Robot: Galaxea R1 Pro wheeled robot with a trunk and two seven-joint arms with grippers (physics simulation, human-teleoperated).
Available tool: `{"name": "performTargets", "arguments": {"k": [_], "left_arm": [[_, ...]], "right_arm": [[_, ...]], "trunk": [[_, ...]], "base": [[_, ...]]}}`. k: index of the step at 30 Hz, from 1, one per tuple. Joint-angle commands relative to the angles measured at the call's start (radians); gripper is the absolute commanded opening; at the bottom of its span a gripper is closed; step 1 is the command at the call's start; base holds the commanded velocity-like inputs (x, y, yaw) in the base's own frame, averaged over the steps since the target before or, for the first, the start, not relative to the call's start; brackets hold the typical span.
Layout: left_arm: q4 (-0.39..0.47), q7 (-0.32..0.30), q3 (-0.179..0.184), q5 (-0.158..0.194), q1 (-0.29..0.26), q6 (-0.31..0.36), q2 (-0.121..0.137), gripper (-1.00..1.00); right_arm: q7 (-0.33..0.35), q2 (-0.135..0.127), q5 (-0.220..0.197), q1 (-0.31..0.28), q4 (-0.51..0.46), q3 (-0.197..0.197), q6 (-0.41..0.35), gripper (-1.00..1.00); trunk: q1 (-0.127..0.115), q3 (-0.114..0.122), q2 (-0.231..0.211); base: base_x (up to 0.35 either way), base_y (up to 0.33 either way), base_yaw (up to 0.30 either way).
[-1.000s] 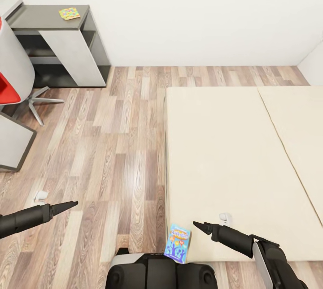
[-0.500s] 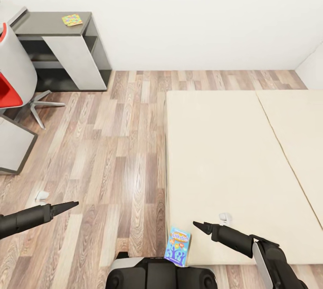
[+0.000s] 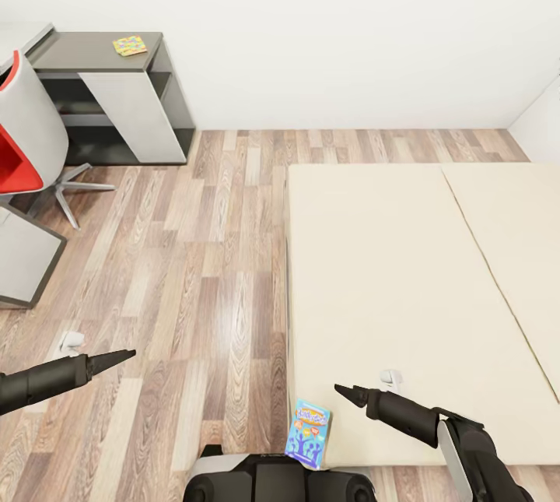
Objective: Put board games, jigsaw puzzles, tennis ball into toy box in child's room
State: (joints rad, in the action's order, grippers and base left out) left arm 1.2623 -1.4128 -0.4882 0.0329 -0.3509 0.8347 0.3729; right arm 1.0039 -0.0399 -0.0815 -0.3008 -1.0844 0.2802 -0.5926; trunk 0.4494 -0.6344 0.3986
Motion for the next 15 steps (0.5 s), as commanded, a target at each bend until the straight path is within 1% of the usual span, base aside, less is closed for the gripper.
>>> {"name": "performTargets", "arguments": {"k": [1, 15], "left_arm": [[0.0, -0.003, 0.0, 0.001, 0.0, 0.01, 0.0, 1.0], [0.0, -0.002, -0.001, 0.001, 0.0, 0.01, 0.0, 1.0]], "right_arm": [[0.001, 0.0, -0.006, 0.0, 0.0, 0.001, -0.008, 1.0], [0.001, 0.0, -0.006, 0.0, 0.0, 0.001, -0.006, 1.0]], "trunk": [[0.001, 0.001, 0.001], [0.001, 0.024, 0.001]], "base": [[0.0, 0.0, 0.0], [0.0, 0.0, 0.0]]}}
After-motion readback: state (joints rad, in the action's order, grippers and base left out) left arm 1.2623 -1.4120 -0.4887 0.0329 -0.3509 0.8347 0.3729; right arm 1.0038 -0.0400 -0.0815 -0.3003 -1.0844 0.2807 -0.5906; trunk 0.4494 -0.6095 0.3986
